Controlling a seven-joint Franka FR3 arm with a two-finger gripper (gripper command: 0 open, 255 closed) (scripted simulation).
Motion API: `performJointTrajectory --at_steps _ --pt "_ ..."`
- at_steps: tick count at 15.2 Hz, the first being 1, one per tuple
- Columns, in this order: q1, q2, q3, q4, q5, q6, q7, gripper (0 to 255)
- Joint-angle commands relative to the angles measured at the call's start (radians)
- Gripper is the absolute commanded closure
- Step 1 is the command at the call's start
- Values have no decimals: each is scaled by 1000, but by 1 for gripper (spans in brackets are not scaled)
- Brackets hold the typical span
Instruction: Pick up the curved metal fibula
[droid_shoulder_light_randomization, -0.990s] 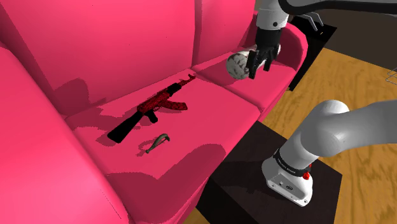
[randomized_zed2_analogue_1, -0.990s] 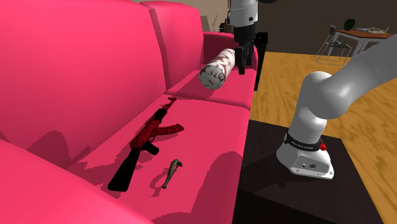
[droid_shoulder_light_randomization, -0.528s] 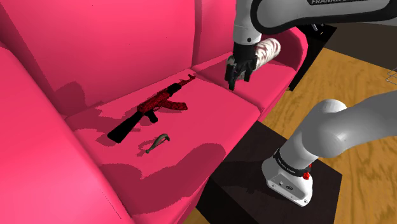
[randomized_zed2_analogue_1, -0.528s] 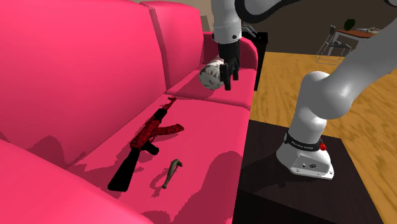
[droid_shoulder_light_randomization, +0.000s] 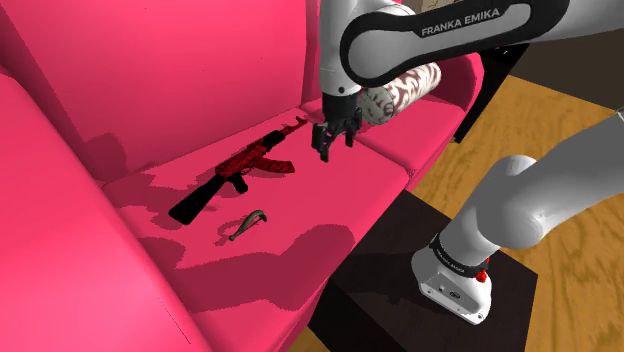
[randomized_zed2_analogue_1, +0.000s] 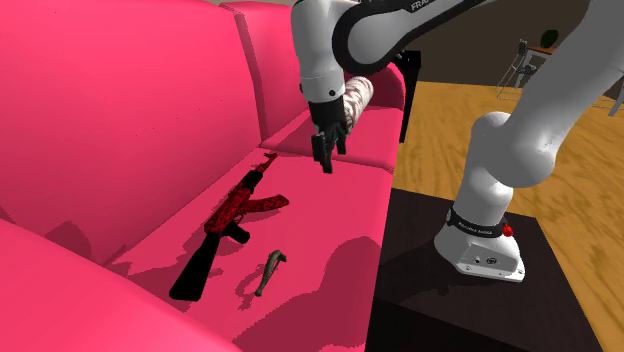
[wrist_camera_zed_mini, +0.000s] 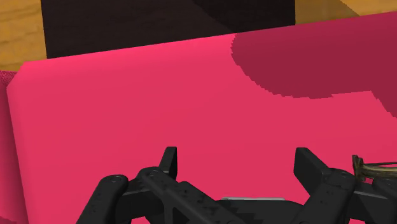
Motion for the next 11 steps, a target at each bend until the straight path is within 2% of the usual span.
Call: performJointTrajectory --at_steps 1,6,11 --pt "12 65 26 21 5 45 27 0" --pt "37 241 82 102 -8 138 94 0" --pt "68 425 124 210 -51 207 169 0"
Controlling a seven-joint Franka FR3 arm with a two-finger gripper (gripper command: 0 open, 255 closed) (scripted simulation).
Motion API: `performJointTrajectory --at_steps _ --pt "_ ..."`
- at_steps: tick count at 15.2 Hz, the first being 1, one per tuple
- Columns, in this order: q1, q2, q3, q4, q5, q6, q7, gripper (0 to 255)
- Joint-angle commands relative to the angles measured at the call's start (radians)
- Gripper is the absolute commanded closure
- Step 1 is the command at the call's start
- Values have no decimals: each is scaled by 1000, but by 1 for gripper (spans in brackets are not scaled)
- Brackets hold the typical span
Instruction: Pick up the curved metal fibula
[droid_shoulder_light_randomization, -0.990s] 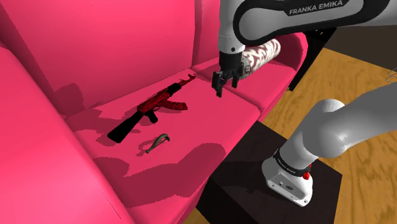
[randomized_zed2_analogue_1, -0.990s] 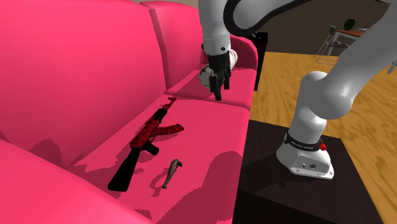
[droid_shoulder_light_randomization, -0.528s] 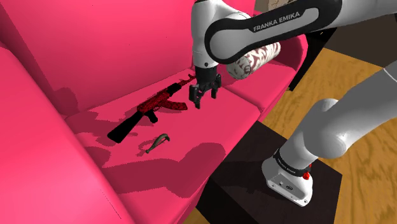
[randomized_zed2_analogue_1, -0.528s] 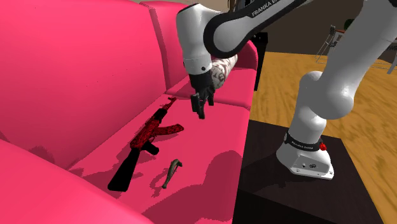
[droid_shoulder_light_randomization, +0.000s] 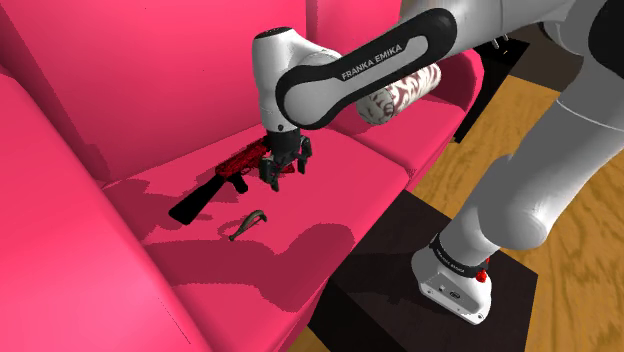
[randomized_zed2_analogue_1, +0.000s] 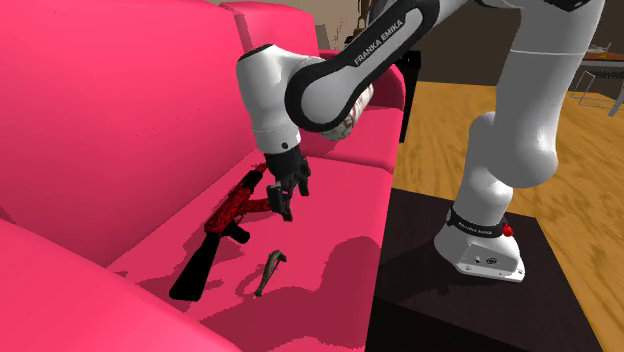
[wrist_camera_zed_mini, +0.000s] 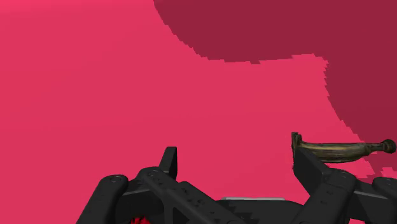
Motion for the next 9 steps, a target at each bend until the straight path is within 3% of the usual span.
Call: performJointTrajectory --at_steps 1,6,9 --pt "17 77 16 51 -20 23 35 0" --pt "68 265 31 194 -83 58 106 0" --pt "79 304 28 206 -97 82 118 0"
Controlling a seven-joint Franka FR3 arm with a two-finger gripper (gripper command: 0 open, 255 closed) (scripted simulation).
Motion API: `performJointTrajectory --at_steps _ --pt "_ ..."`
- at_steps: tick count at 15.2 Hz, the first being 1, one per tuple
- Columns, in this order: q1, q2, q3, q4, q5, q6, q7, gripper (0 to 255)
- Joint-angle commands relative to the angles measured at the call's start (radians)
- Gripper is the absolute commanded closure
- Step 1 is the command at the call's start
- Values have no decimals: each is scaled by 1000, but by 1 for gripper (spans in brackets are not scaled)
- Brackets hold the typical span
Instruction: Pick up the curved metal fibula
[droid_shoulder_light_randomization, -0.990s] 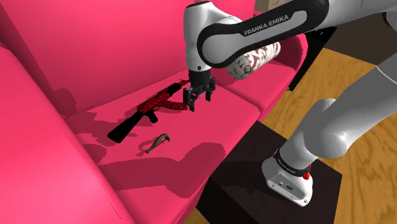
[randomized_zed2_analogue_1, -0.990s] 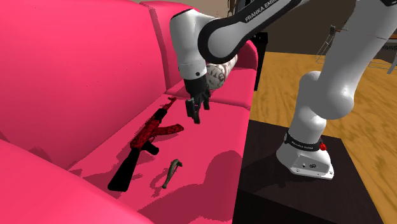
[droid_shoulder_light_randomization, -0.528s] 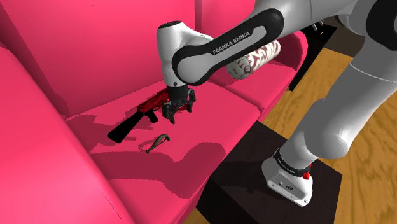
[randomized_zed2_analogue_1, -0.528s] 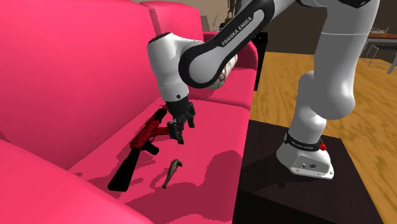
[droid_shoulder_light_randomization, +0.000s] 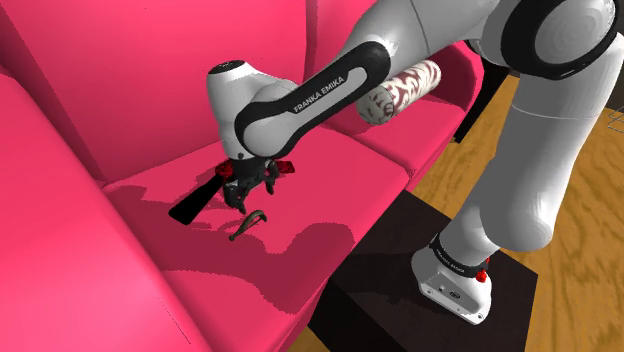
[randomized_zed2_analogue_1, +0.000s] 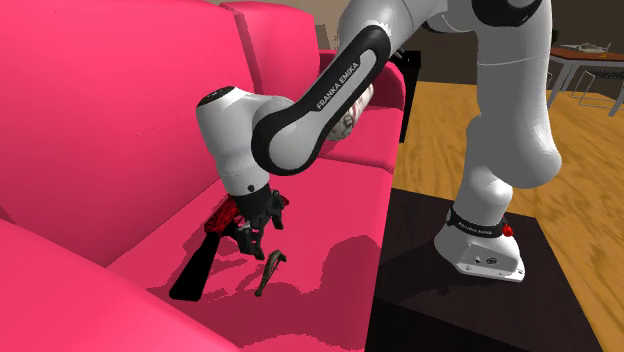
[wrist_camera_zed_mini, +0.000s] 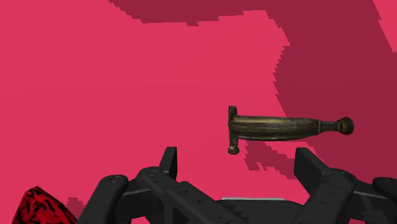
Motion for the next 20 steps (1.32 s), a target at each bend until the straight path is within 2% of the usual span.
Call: performJointTrajectory --at_steps 1,7,8,17,20 --pt "5 25 -3 3 -10 21 7 0" --pt "12 68 -11 -8 -28 72 17 0" --pt "13 70 -11 -3 -29 70 19 255" --pt "12 68 -11 -8 -28 72 17 255" --pt "7 40 -6 -1 -16 39 10 255"
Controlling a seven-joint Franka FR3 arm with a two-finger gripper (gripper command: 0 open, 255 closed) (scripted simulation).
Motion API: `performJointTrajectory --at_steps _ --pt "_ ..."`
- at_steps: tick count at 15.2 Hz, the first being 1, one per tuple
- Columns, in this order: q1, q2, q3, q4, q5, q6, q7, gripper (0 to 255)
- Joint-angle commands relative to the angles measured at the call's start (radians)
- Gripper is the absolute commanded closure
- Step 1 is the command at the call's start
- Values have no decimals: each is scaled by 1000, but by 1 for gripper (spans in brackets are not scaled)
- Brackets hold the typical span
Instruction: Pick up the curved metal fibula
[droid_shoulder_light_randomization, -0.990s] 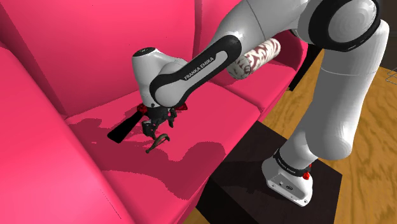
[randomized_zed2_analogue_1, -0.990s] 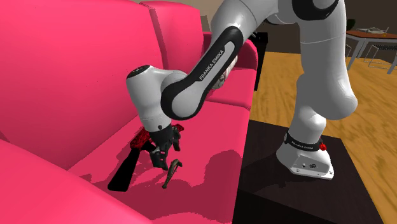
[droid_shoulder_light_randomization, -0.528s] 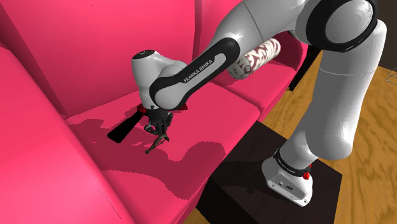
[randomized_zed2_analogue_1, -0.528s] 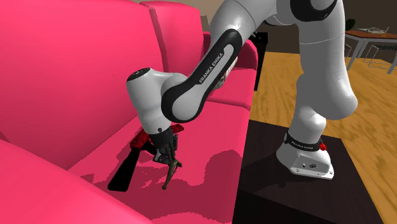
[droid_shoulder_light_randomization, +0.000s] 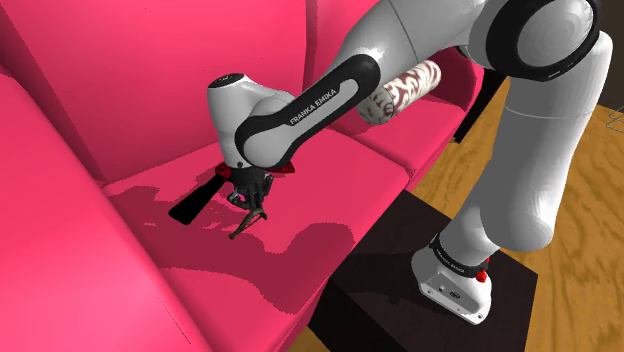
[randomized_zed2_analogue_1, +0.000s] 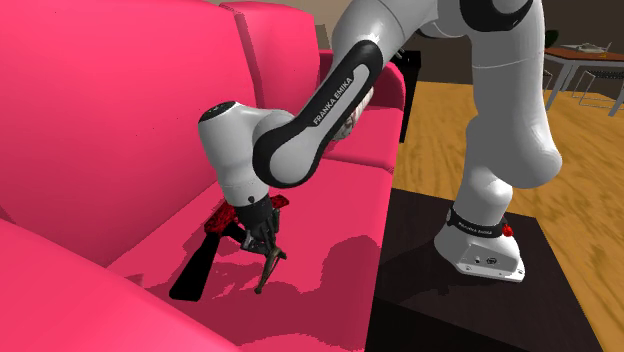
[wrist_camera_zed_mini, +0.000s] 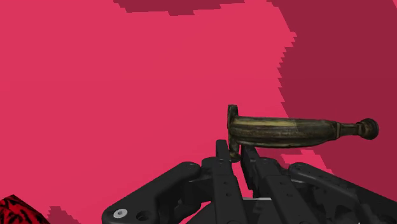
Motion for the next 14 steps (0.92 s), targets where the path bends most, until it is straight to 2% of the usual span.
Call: performJointTrajectory --at_steps 1,14 --pt "-2 -17 4 4 8 -21 -3 255" --pt "-14 -108 18 48 46 -149 -25 255"
